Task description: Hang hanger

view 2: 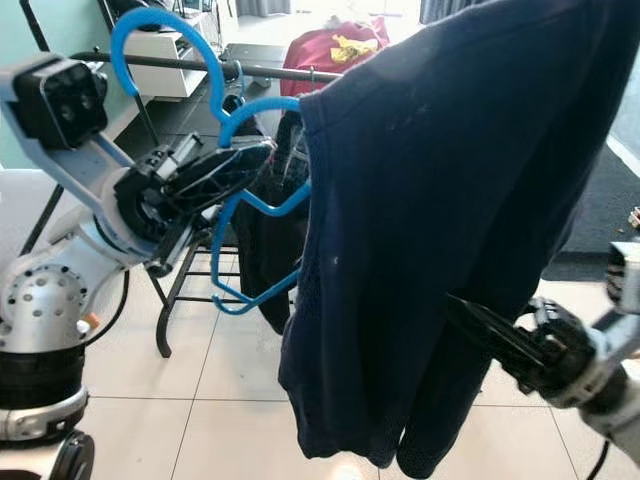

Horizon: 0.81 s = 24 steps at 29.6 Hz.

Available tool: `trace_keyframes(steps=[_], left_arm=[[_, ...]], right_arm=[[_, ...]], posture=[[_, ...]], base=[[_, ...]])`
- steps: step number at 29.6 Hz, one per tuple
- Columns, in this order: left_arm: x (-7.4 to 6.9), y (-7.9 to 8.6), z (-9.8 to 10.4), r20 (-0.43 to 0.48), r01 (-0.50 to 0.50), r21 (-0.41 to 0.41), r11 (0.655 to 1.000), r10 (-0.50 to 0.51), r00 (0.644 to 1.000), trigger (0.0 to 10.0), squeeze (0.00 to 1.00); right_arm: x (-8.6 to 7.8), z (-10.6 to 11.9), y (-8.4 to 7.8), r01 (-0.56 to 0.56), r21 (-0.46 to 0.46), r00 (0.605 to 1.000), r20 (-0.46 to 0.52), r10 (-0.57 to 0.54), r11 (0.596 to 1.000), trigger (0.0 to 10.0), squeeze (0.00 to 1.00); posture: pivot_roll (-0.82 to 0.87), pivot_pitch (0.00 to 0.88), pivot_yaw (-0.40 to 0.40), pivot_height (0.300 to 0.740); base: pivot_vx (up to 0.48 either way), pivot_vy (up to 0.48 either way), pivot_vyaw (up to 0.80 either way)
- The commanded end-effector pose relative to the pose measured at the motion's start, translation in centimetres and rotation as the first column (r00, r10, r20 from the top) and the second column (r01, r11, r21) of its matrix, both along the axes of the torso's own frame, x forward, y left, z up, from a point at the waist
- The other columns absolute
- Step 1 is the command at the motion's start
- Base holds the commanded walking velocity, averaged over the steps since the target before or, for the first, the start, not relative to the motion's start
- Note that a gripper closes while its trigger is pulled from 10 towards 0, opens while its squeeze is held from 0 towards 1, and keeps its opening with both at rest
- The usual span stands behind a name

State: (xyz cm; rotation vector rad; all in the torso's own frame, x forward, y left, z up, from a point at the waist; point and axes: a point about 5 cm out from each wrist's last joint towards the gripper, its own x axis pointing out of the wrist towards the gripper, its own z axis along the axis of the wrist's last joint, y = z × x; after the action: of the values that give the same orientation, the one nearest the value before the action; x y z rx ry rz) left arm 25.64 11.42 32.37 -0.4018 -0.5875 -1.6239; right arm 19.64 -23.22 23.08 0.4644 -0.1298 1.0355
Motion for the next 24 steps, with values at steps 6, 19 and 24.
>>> trace_keyframes(steps=[6,19,24], left_arm=[[-0.4,0.0,-0.1,0.012,0.031,0.006,0.999,-0.031,0.999,10.0,0.0],[0.5,0.5,-2.2,-0.044,-0.033,0.07,0.997,0.036,0.998,10.0,0.0],[0.9,0.8,-3.1,-0.068,-0.06,0.107,0.992,0.067,0.995,10.0,0.0]], right_arm=[[0.8,0.7,0.0,0.034,0.012,0.999,0.04,-0.034,0.999,0.0,0.0],[0.8,1.5,-0.4,0.044,0.057,0.996,0.078,-0.048,0.997,0.0,0.0],[0.9,2.1,-0.8,0.069,0.078,0.992,0.104,-0.077,0.995,0.0,0.0]], posture=[[-0.1,0.09,-0.027,0.74],[-0.1,0.094,-0.03,0.74],[-0.1,0.095,-0.028,0.74]], base=[[0.0,0.0,0.0],[0.0,0.0,0.0],[0.0,0.0,0.0]])
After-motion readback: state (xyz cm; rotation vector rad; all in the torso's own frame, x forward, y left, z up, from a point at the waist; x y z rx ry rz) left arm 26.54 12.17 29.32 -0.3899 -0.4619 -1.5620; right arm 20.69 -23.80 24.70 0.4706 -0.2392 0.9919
